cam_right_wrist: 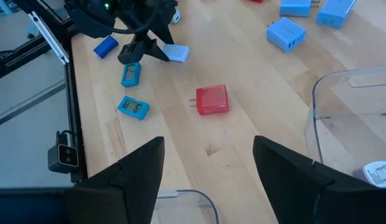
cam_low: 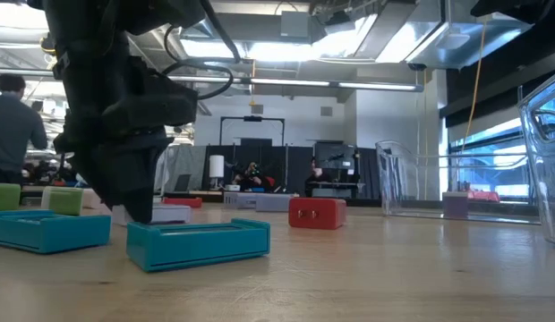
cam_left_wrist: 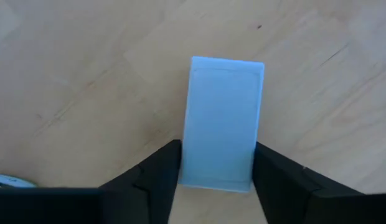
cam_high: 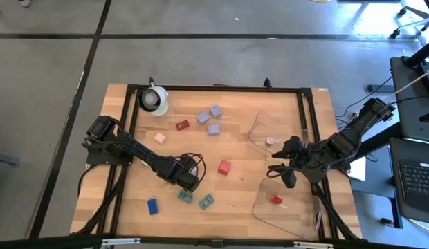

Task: Pick & Place Office items
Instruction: Put the white digital clock into the bottom transparent bin

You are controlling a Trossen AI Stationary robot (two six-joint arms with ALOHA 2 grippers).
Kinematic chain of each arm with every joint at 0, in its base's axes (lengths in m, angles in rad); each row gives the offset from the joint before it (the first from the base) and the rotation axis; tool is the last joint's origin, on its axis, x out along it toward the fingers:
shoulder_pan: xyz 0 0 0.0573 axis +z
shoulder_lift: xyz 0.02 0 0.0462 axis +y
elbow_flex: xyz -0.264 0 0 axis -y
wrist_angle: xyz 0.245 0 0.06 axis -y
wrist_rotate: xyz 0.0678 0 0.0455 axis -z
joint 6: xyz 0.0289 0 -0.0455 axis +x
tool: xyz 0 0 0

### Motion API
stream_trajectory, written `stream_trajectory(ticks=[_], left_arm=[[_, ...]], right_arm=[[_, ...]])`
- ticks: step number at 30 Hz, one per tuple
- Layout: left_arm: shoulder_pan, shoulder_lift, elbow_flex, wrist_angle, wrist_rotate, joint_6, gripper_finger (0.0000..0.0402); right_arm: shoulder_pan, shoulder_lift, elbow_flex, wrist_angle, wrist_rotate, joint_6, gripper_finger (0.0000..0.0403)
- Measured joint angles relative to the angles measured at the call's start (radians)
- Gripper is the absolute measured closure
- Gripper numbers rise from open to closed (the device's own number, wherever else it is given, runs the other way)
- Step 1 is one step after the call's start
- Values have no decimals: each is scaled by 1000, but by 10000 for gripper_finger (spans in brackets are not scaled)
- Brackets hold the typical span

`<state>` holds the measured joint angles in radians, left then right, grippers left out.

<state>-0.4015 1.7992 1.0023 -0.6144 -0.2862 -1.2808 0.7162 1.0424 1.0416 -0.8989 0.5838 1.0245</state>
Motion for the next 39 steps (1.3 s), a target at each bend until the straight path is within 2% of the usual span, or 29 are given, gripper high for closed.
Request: stream_trajectory(ticks=[3, 12, 22, 34, 39], left_arm=[[0, 1, 0, 1, 1, -22, 248], [2, -22, 20, 18, -8, -44, 245], [4, -50, 162, 28, -188, 141, 246], [5, -52, 374, 40, -518, 445, 244], [5, -52, 451, 50, -606, 555, 243]], right_arm=[[0, 0, 0, 0, 0, 0, 153], [0, 0, 0, 0, 3, 0, 153], [-1, 0, 0, 0, 32, 3, 154], [-1, 0, 0, 1, 140, 14, 154], [-2, 0, 0, 19, 142, 14, 154]])
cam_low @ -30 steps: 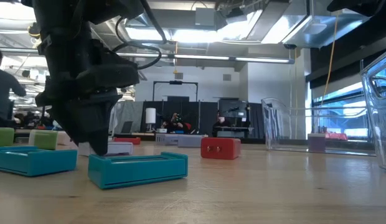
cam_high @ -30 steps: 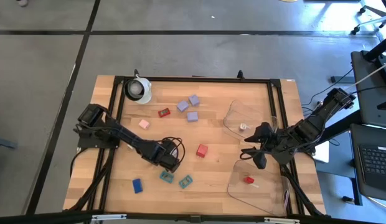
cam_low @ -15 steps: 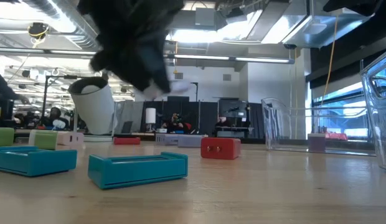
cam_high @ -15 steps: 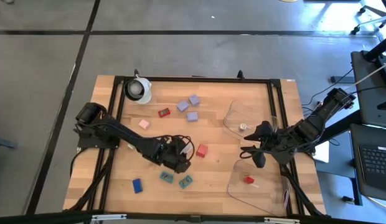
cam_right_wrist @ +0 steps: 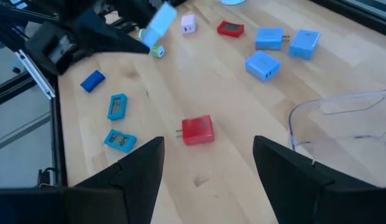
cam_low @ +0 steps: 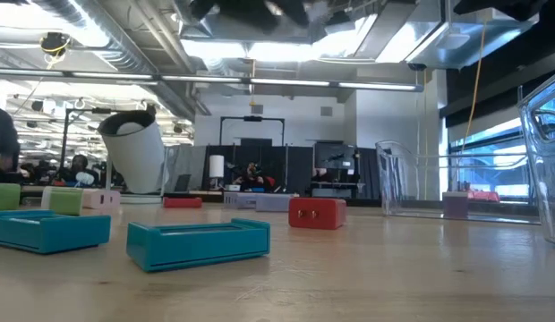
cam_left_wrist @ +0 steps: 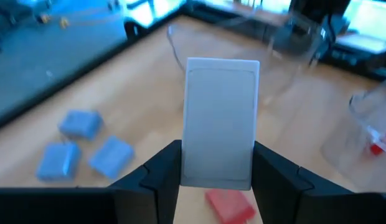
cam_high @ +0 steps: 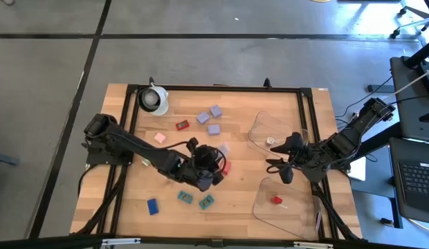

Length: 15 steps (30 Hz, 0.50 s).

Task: Pick & Place Office items
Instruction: Put the white digital clock into the bottom transparent bin

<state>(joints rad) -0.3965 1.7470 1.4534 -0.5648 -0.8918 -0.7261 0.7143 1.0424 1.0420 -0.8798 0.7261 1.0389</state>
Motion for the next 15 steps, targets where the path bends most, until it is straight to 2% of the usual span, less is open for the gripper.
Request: stream_trajectory(ticks=[9, 15], left_arm=[[0, -2, 93, 149, -109, 235, 242], [0, -2, 101, 333, -116, 395, 243]], right_arm=[[0, 0, 0, 20, 0, 0, 154], [0, 0, 0, 20, 0, 54, 153]])
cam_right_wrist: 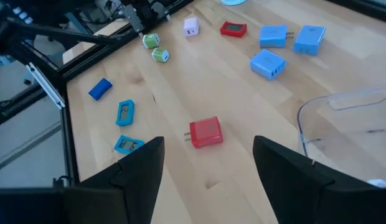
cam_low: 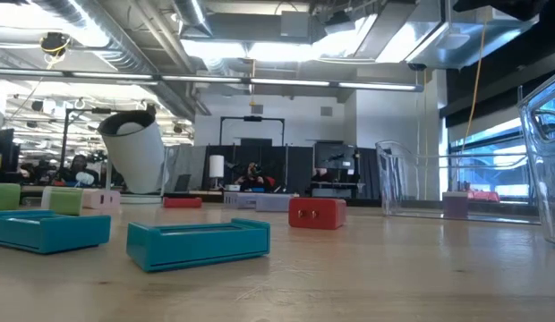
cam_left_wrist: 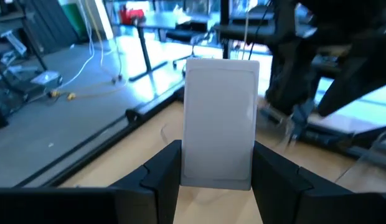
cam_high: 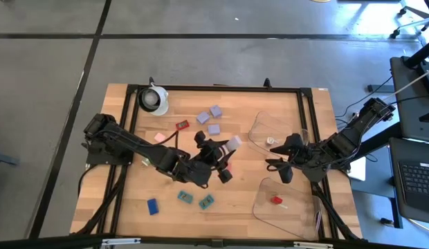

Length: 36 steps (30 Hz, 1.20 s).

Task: Pick & Place Office items
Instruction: Put the white digital clock into the bottom transparent bin

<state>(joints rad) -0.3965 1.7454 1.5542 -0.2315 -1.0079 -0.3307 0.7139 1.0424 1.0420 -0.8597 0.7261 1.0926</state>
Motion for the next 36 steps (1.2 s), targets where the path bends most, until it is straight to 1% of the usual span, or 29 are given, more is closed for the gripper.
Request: stream_trajectory(ticks=[3, 8, 21, 24, 27, 31, 34, 36], left_arm=[[0, 0, 0, 64, 20, 41, 242], [-1, 0, 0, 134, 24, 81, 244], [-11, 0, 0, 184, 45, 82, 244], [-11, 0, 0, 198, 103, 82, 242], [-11, 8, 1, 225, 191, 65, 242], [-7, 49, 1, 227, 296, -19, 244], [-5, 95, 1, 251, 331, -88, 243], [-5, 133, 1, 299, 361, -121, 242]], right_arm=[[0, 0, 0, 0, -6, 25, 153], [0, 0, 0, 16, -9, 26, 153], [0, 0, 0, 29, -20, 25, 153], [0, 0, 0, 29, -50, 25, 153], [0, -1, 0, 29, -88, 25, 153], [0, -18, 0, 29, -148, 22, 153], [0, -45, 0, 29, -181, 19, 153], [0, -67, 0, 29, -192, 9, 153]])
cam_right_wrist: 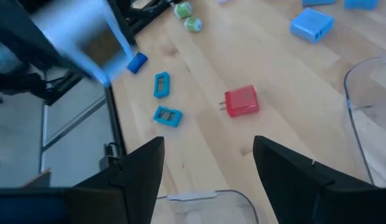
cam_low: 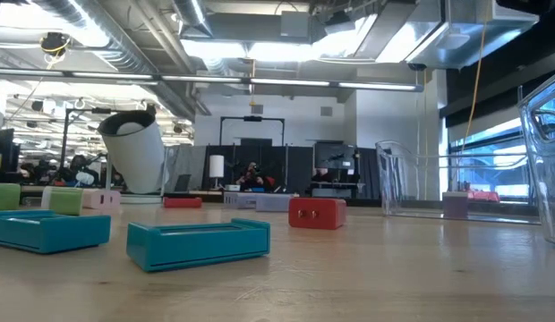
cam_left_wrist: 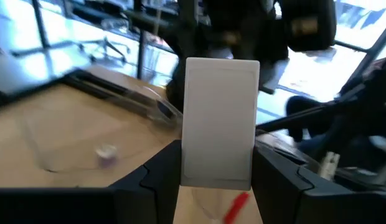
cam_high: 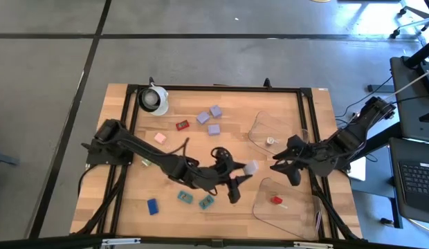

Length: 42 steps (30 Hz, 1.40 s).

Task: Pick & Place Office items
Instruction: Put the white digital clock into the bottom transparent bin

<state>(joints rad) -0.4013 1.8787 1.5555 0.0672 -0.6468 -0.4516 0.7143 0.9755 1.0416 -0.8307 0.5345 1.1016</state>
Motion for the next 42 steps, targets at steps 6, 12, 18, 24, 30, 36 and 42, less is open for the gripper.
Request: stream_trajectory(ticks=[6, 12, 18, 24, 30, 36, 42], left_arm=[[4, 125, 0, 247, 68, -17, 244], [4, 159, 0, 216, -27, 8, 242], [6, 157, 0, 146, -155, 159, 244], [26, 157, 0, 143, -151, 186, 243], [40, 157, 0, 132, -102, 186, 244], [39, 157, 0, 137, -103, 241, 243], [39, 157, 0, 100, -118, 317, 243]], right_arm=[[0, -58, 0, 17, 7, 18, 153], [0, -59, 0, 65, 4, 174, 153], [0, -3, 1, 66, 23, 398, 153], [-18, 77, 0, 103, 23, 410, 153], [-67, 134, 0, 176, 23, 343, 153], [-119, 188, 0, 187, 19, 300, 153], [-164, 221, 0, 209, -68, 247, 164]])
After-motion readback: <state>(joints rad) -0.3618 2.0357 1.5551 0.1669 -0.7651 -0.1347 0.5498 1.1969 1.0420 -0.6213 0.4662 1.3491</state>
